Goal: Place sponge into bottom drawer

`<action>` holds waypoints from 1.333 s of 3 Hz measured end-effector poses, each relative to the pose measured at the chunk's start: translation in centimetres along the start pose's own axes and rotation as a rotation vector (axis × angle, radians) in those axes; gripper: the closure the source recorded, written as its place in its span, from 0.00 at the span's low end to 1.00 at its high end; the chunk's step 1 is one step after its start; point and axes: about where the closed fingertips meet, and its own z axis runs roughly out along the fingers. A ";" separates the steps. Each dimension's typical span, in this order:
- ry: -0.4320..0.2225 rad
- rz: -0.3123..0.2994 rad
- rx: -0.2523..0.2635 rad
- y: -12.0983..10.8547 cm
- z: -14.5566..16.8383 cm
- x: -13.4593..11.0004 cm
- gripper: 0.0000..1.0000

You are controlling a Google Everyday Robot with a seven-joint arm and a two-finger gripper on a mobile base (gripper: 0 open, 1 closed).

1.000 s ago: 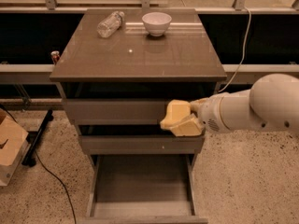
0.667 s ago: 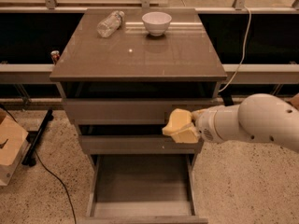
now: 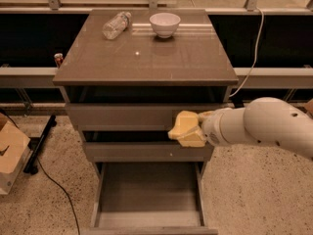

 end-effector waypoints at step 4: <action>0.081 0.028 -0.146 0.4 12.5 8.3 1.00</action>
Offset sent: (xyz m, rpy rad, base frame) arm 0.0381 0.0248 -0.1095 0.0173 0.1174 0.0981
